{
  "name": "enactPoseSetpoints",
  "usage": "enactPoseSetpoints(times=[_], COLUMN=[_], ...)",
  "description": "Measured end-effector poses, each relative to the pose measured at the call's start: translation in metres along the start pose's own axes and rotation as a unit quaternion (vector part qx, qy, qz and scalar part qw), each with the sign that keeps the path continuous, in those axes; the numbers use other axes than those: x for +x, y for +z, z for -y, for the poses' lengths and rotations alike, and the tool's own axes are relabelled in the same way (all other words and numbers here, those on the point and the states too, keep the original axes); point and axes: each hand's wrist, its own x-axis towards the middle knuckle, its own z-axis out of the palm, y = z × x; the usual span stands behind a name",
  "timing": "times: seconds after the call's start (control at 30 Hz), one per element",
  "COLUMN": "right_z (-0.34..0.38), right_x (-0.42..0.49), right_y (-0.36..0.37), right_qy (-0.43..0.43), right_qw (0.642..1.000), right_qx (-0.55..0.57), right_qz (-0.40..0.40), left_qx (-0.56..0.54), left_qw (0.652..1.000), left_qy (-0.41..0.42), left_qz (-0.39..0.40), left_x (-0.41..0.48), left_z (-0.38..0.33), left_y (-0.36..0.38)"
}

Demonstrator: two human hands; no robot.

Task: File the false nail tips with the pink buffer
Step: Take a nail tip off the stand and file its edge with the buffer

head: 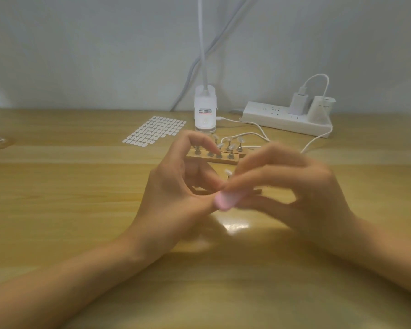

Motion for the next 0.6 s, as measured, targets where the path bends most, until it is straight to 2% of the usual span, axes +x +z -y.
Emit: enactPoseSetpoints(times=[0.13, 0.27, 0.37, 0.5, 0.6], right_z=[-0.0028, 0.0, -0.002, -0.0025, -0.0048], right_x=[0.0023, 0.0014, 0.002, 0.001, 0.0018], right_y=[-0.0019, 0.0011, -0.0004, 0.0002, -0.0019], right_qy=[0.036, 0.007, 0.042, 0.026, 0.057], right_qw=[0.999, 1.0, 0.998, 1.0, 0.997], right_qx=[-0.004, -0.004, 0.006, 0.006, 0.013], right_qz=[-0.034, -0.01, -0.036, -0.013, -0.041], left_qx=[0.016, 0.003, 0.012, 0.005, 0.024], left_qw=[1.0, 1.0, 1.0, 1.0, 1.0], left_qy=[-0.002, -0.003, -0.01, -0.012, -0.008], left_qz=[-0.005, 0.004, -0.006, -0.001, -0.009], left_x=[0.0014, 0.0009, 0.0021, 0.0013, 0.0017], left_z=[0.0017, 0.0021, 0.0022, 0.0019, 0.0012], left_y=[-0.0001, 0.0008, 0.0002, 0.0003, 0.0])
